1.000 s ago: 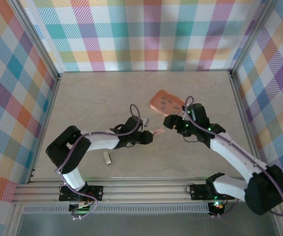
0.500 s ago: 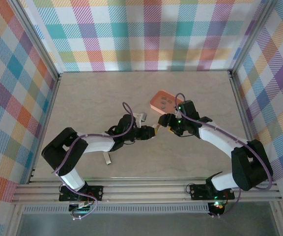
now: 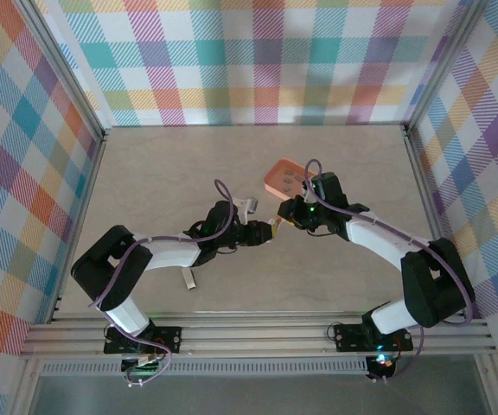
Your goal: Load the staples into the stapler
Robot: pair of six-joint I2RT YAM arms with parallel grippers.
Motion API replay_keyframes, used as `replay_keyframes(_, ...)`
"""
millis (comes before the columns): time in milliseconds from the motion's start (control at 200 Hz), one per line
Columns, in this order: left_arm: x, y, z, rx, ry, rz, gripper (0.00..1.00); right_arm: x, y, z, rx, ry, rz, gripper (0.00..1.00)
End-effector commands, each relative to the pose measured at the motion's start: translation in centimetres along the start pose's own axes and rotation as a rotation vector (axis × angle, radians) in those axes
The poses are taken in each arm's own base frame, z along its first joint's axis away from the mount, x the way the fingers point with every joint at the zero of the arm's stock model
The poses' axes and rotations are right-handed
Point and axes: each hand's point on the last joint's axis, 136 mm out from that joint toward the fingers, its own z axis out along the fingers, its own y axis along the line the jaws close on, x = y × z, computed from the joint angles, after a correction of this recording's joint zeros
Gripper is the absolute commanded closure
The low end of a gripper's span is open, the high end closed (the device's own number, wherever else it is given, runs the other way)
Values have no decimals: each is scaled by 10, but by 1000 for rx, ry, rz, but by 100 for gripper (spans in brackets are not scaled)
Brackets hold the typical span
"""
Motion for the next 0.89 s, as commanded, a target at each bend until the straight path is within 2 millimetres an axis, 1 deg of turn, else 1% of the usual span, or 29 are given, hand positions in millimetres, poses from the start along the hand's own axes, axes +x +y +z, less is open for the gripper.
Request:
replay_keyframes(0, -11, -7, -9, 4, -41, 15, 72, -4, 14, -5, -7, -29, -60, 80)
replay_keyframes(55, -14, -4, -13, -24, -57, 14, 59, -4, 12, -9, 39, -53, -91, 80)
replay_keyframes(115, -17, 5, -20, -72, -72, 3, 45, -4, 12, -12, 78, -78, -119, 80)
replay_keyframes(165, -23, 10, -29, -108, -101, 1, 37, -4, 10, -13, 111, -90, -133, 80)
replay_keyframes(250, -32, 25, -52, -208, -147, -15, 29, -1, 4, -12, 206, -99, -172, 80)
replay_keyframes(290, -35, 33, -65, -264, -163, -22, 27, 0, 2, -10, 248, -102, -196, 80)
replay_keyframes(330, -37, 43, -80, -337, -174, -31, 25, 2, 1, -7, 285, -91, -212, 80)
replay_keyframes(400, -39, 61, -108, -479, -184, -62, 17, 8, -2, 2, 346, -58, -244, 80)
replay_keyframes(440, -39, 68, -123, -533, -181, -76, 16, 12, -1, 8, 372, -34, -265, 80)
replay_keyframes(505, -33, 80, -146, -621, -164, -118, 14, 18, 1, 19, 414, 8, -292, 80)
replay_keyframes(515, -35, 81, -149, -628, -172, -125, 14, 19, 1, 21, 420, 15, -296, 80)
replay_keyframes(530, -28, 85, -155, -658, -150, -142, 14, 21, 0, 24, 433, 27, -300, 80)
replay_keyframes(595, -18, 94, -174, -718, -146, -200, 14, 27, 1, 35, 480, 69, -321, 80)
replay_keyframes(665, -7, 98, -190, -756, -156, -249, 14, 32, -1, 46, 519, 105, -335, 80)
replay_keyframes(770, 10, 105, -214, -817, -196, -341, 16, 34, -5, 57, 573, 136, -351, 80)
replay_keyframes(890, 27, 112, -234, -880, -205, -405, 17, 34, -11, 71, 616, 172, -368, 80)
